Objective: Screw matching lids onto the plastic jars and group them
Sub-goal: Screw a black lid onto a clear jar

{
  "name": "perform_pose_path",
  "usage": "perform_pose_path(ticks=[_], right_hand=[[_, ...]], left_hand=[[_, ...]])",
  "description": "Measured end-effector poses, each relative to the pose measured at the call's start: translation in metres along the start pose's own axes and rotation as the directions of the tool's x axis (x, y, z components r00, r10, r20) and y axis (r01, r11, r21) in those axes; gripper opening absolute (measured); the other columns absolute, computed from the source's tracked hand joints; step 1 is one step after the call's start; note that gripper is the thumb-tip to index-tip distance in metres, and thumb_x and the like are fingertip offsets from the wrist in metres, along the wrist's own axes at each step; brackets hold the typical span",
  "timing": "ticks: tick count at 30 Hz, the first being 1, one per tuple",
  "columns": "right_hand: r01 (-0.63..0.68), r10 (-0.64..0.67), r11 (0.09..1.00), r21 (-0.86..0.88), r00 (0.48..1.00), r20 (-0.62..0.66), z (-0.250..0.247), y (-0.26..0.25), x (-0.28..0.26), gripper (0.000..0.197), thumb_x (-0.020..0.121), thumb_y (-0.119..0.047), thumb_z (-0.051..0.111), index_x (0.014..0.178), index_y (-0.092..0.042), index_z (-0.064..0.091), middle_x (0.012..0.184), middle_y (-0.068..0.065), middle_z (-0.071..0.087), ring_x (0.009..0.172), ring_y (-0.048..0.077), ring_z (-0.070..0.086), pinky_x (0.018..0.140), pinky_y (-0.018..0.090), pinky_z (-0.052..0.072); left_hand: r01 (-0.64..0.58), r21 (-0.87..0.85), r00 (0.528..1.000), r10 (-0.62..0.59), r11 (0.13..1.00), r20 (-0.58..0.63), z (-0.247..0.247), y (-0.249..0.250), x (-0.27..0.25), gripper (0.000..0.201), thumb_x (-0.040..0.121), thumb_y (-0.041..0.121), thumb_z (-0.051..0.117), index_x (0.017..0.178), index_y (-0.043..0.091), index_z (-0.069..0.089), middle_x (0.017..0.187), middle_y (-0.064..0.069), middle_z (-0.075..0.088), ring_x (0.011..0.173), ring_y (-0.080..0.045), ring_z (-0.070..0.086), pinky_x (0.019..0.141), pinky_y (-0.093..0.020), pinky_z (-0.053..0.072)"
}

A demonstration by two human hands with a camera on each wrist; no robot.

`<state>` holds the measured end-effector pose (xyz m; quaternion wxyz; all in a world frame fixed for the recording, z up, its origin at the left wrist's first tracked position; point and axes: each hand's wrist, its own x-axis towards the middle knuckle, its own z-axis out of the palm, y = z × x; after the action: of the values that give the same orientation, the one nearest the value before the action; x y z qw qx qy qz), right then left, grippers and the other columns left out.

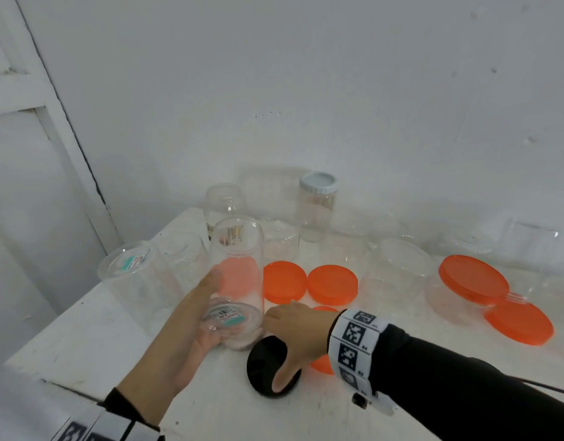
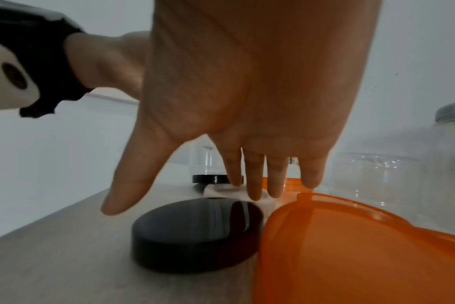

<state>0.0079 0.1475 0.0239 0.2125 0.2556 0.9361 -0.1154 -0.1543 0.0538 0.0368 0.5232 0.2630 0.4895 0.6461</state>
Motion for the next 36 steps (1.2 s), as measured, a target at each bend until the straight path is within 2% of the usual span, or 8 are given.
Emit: perform_pose_path(ticks=[4,9,13,20,24,28,32,36], right_hand=[[0.022,-0.025,0.991,-0.13,1.0,-0.018,0.014,-0.014,-0.002,0.094,0.075,-0.049,0.077,0.146,-0.011,0.028,0.143,0.01,0.037,0.129,0.031,0.036,0.113,0.047,0.022],[0.005,-0.026,0.983,-0.181,0.993,-0.117,0.025,-0.017,-0.009,0.082,0.077,-0.04,0.077,0.14,-0.007,0.034,0.133,0.014,0.043,0.116,0.032,0.044,0.104,0.042,0.032],[0.035,-0.049,0.998,-0.058,0.963,-0.266,0.031,-0.009,-0.03,0.072,0.076,-0.038,0.075,0.132,-0.009,0.038,0.122,0.01,0.044,0.104,0.028,0.044,0.088,0.034,0.035],[-0.013,0.12,0.965,0.261,0.91,-0.397,0.038,0.031,-0.1,0.081,0.068,-0.039,0.077,0.134,-0.02,0.034,0.123,-0.006,0.037,0.11,0.014,0.034,0.094,0.03,0.04],[-0.085,0.268,0.914,0.397,0.86,-0.434,0.045,0.061,-0.152,0.087,0.069,-0.04,0.074,0.141,-0.026,0.025,0.121,-0.016,0.03,0.115,0.007,0.028,0.096,0.023,0.037],[-0.136,0.427,0.827,0.546,0.783,-0.452,0.051,0.09,-0.2,0.095,0.066,-0.046,0.07,0.144,-0.043,0.018,0.117,-0.029,0.029,0.114,-0.002,0.034,0.093,0.018,0.035],[-0.103,0.55,0.718,0.688,0.691,-0.47,0.054,0.106,-0.237,0.085,0.058,-0.048,0.071,0.133,-0.049,0.031,0.118,-0.024,0.043,0.111,0.0,0.049,0.095,0.026,0.047],[-0.048,0.59,0.679,0.733,0.629,-0.505,0.051,0.112,-0.262,0.062,0.058,-0.043,0.073,0.105,-0.066,0.039,0.105,-0.038,0.047,0.102,-0.012,0.052,0.078,0.02,0.052]], left_hand=[[-0.021,-0.035,1.0,0.021,0.999,0.018,-0.007,-0.004,-0.003,0.039,0.073,0.049,0.063,0.104,0.024,0.061,0.081,0.008,0.075,0.083,-0.02,0.074,0.058,-0.033,0.059],[0.017,-0.034,0.999,-0.015,0.999,0.047,-0.006,-0.006,-0.008,0.023,0.07,0.043,0.067,0.083,0.028,0.078,0.079,0.001,0.072,0.08,-0.021,0.073,0.061,-0.037,0.06],[0.075,-0.031,0.996,-0.074,0.997,0.052,0.006,-0.008,-0.014,0.06,0.068,0.045,0.067,0.12,0.014,0.061,0.111,-0.015,0.06,0.097,-0.03,0.067,0.064,-0.039,0.059],[0.09,0.087,0.984,-0.102,0.992,0.145,0.042,-0.016,-0.021,0.06,0.071,0.049,0.062,0.122,0.017,0.058,0.116,-0.017,0.065,0.09,-0.031,0.07,0.067,-0.038,0.057],[0.073,0.239,0.965,-0.13,0.968,0.229,0.07,-0.027,-0.024,0.07,0.06,0.047,0.079,0.117,0.011,0.06,0.11,-0.01,0.066,0.101,-0.022,0.064,0.068,-0.033,0.058],[0.001,0.406,0.929,-0.151,0.914,0.338,0.102,-0.044,-0.028,0.075,0.046,0.056,0.075,0.11,0.017,0.067,0.108,-0.005,0.069,0.102,-0.021,0.064,0.097,-0.047,0.049],[-0.058,0.539,0.891,-0.2,0.84,0.408,0.131,-0.067,-0.027,0.074,0.045,0.058,0.077,0.107,0.023,0.058,0.098,0.006,0.06,0.086,-0.008,0.059,0.074,-0.024,0.044],[-0.104,0.641,0.877,-0.234,0.761,0.42,0.154,-0.09,-0.023,0.078,0.05,0.052,0.082,0.118,0.036,0.046,0.116,0.013,0.051,0.105,-0.003,0.052,0.07,-0.017,0.041]])
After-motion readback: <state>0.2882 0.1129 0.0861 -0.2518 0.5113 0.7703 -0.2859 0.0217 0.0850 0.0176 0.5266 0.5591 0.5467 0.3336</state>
